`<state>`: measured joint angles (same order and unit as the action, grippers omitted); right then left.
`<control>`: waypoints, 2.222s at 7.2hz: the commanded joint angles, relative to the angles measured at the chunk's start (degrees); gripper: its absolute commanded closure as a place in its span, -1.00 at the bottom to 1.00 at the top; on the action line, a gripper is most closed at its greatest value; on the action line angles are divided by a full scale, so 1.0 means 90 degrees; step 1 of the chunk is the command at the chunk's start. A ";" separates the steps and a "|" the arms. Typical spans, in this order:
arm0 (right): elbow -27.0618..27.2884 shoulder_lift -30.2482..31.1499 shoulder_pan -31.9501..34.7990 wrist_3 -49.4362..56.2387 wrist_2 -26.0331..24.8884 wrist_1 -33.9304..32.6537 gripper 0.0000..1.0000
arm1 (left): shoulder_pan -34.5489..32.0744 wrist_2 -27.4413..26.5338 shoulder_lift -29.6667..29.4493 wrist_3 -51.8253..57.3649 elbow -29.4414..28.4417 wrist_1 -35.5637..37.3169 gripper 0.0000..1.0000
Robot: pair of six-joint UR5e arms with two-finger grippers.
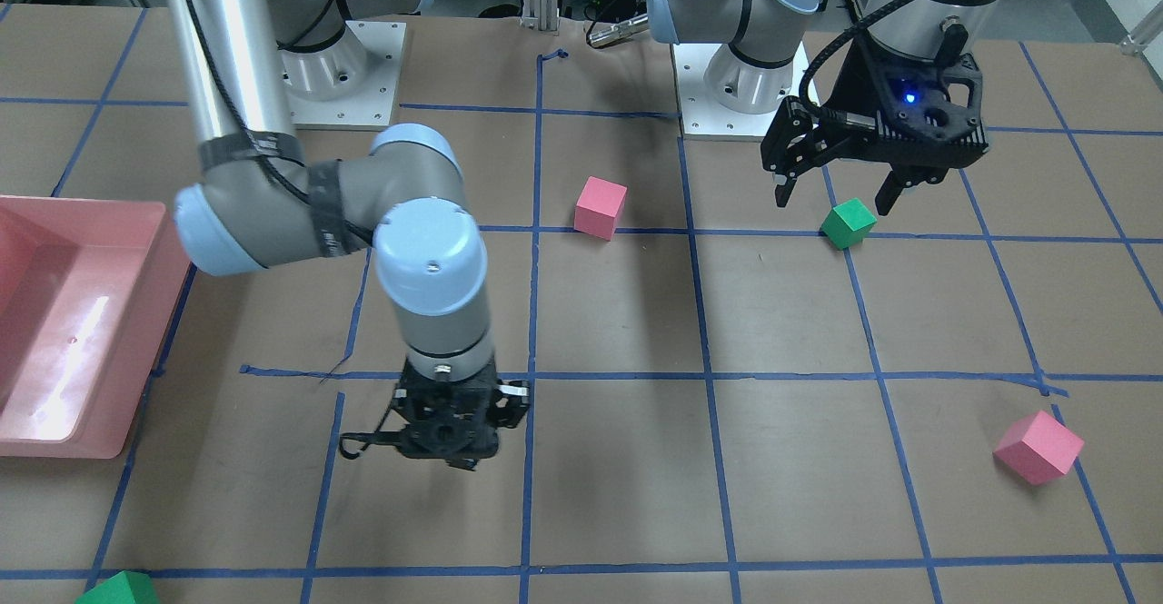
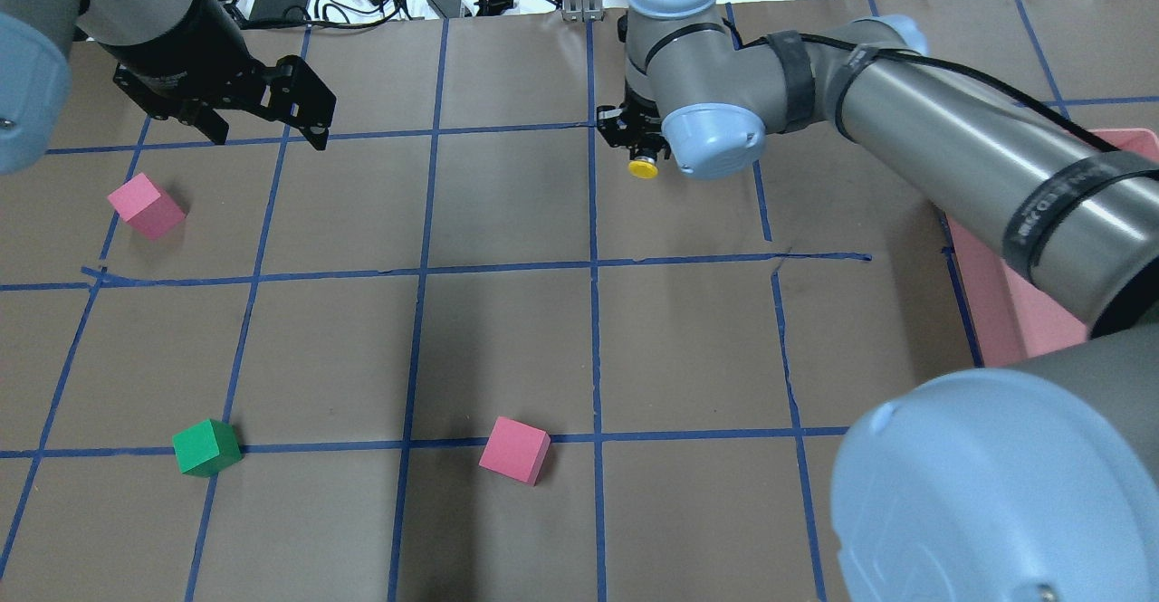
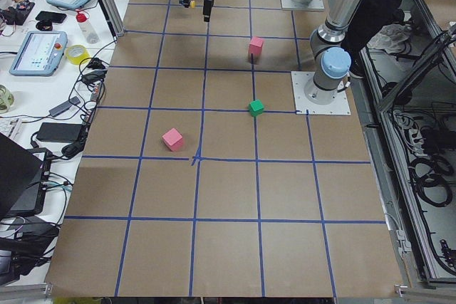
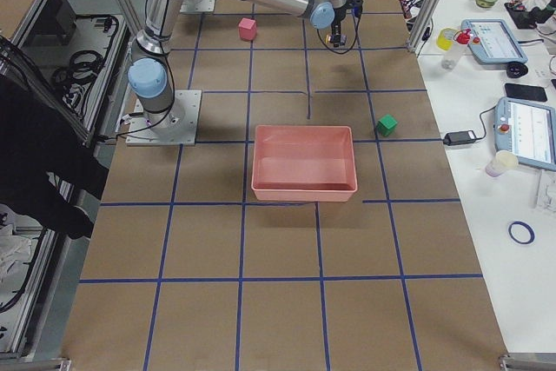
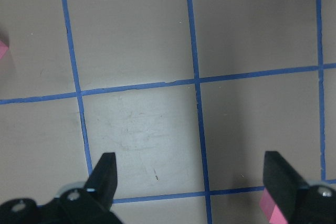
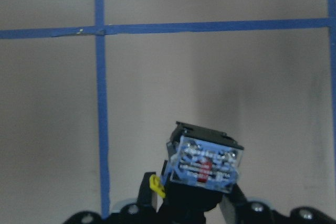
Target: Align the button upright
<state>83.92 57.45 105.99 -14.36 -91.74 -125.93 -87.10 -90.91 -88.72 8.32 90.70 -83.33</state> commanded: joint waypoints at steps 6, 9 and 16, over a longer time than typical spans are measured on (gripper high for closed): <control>-0.0114 -0.0699 0.0489 0.2210 0.0386 -0.0665 1.00 | -0.0019 -0.0035 0.0062 -0.0016 -0.0175 -0.0223 -1.00; -0.0125 -0.0787 0.0489 0.2454 0.0680 -0.0685 0.71 | -0.0058 0.0081 -0.0152 -0.0075 -0.0558 -0.0243 -1.00; -0.0028 -0.0331 0.0305 0.2154 0.0535 -0.0773 -1.00 | -0.0543 0.0043 -0.0045 -0.0874 0.0866 0.1490 -1.00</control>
<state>83.00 52.22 109.69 6.52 -86.45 -133.01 -89.49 -90.29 -89.05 2.04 95.69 -74.63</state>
